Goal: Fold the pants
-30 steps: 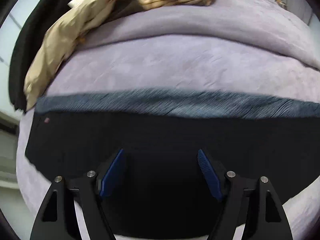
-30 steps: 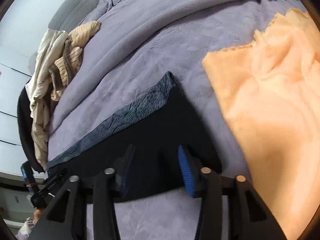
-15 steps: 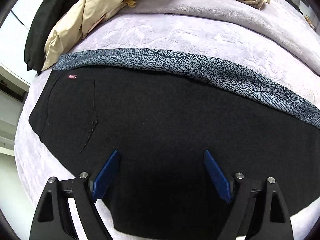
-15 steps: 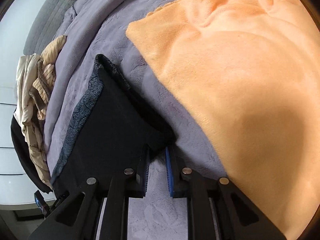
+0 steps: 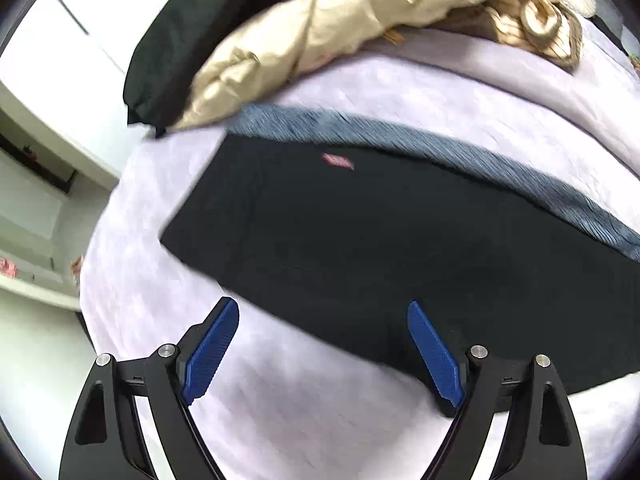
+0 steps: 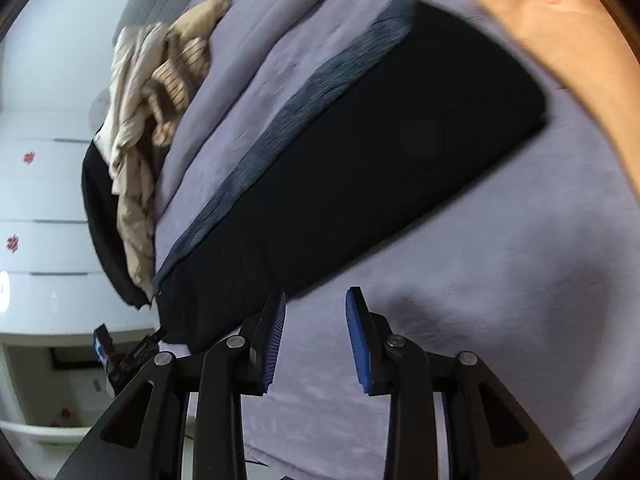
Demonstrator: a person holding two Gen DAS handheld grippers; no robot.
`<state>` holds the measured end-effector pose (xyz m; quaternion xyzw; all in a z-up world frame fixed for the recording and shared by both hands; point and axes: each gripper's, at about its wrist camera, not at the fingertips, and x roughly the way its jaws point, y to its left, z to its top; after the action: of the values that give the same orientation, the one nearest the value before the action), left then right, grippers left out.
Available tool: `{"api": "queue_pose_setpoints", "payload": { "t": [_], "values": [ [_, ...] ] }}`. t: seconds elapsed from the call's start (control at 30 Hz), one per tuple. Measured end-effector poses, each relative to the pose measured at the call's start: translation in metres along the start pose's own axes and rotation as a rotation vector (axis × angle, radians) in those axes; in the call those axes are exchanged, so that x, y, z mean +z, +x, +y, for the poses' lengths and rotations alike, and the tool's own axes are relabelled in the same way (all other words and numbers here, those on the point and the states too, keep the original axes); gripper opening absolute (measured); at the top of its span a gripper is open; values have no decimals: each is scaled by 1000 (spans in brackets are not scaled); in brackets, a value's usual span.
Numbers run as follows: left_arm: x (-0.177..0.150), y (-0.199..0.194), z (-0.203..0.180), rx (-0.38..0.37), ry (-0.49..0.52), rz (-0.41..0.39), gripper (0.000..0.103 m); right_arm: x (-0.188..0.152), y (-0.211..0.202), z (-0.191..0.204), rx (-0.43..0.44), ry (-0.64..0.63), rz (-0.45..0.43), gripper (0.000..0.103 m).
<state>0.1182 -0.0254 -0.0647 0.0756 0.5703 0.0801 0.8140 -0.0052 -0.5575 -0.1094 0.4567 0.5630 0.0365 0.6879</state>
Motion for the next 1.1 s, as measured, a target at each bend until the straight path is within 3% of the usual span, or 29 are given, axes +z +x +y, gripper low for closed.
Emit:
{"api": "queue_pose_setpoints", "payload": {
  "t": [0.17, 0.3, 0.4, 0.53, 0.63, 0.73, 0.8, 0.83, 0.97, 1.03, 1.1],
  "values": [
    [37, 30, 38, -41, 55, -48, 88, -17, 95, 116, 11, -165, 68, 35],
    [55, 61, 67, -42, 99, -71, 88, -17, 181, 222, -10, -371, 126, 35],
    [53, 98, 85, -67, 96, 5, 88, -13, 238, 295, -44, -552, 195, 35],
    [44, 113, 102, -159, 76, -20, 93, -7, 288, 354, -155, -828, 265, 39],
    [43, 117, 105, -188, 55, -24, 93, 1, 311, 363, -238, -963, 354, 43],
    [42, 118, 105, -194, 47, -33, 93, 10, 326, 354, -303, -990, 469, 43],
    [42, 119, 104, -199, 47, -37, 93, 13, 336, 342, -399, -1001, 484, 22],
    [42, 120, 104, -201, 46, -38, 93, 18, 341, 336, -447, -990, 463, 12],
    [42, 121, 105, -184, 38, -24, 98, 46, 343, 320, -543, -840, 298, 12],
    [48, 111, 109, -189, 34, -11, 98, 51, 323, 319, -504, -767, 223, 12],
    [56, 93, 106, -227, 47, -49, 98, 47, 299, 321, -422, -723, 181, 12]
  ]
}}
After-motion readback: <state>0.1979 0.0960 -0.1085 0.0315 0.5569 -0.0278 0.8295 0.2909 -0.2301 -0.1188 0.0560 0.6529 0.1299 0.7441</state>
